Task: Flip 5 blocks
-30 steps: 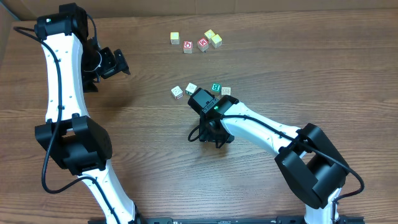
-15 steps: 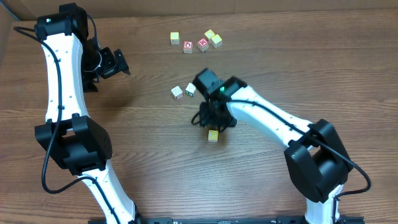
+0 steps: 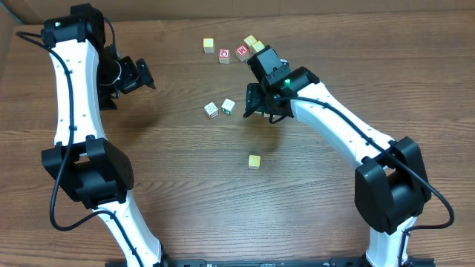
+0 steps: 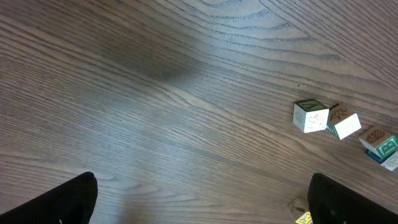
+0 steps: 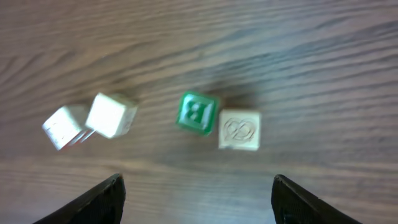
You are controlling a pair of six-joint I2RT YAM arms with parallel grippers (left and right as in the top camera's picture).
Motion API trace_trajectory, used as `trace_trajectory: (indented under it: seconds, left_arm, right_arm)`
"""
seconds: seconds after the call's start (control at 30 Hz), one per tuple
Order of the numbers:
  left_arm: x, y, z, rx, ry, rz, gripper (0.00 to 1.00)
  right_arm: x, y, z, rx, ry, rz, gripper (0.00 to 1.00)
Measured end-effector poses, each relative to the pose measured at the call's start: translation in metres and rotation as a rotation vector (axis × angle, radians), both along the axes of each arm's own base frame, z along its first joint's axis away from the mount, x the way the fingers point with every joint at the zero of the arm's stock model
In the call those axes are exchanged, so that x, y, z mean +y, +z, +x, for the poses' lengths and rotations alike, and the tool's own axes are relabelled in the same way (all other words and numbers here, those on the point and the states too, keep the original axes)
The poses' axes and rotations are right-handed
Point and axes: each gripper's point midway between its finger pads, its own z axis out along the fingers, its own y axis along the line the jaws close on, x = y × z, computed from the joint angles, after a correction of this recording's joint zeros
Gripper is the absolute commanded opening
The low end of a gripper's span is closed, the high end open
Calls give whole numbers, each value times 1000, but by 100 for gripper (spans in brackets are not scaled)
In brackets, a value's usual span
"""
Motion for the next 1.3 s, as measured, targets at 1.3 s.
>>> trace_trajectory:
  seconds: [1.3]
  left_arm:
    - [0, 0, 0, 0, 0, 0, 100]
  right_arm:
    - [-42, -87, -10, 41, -58, -177, 38]
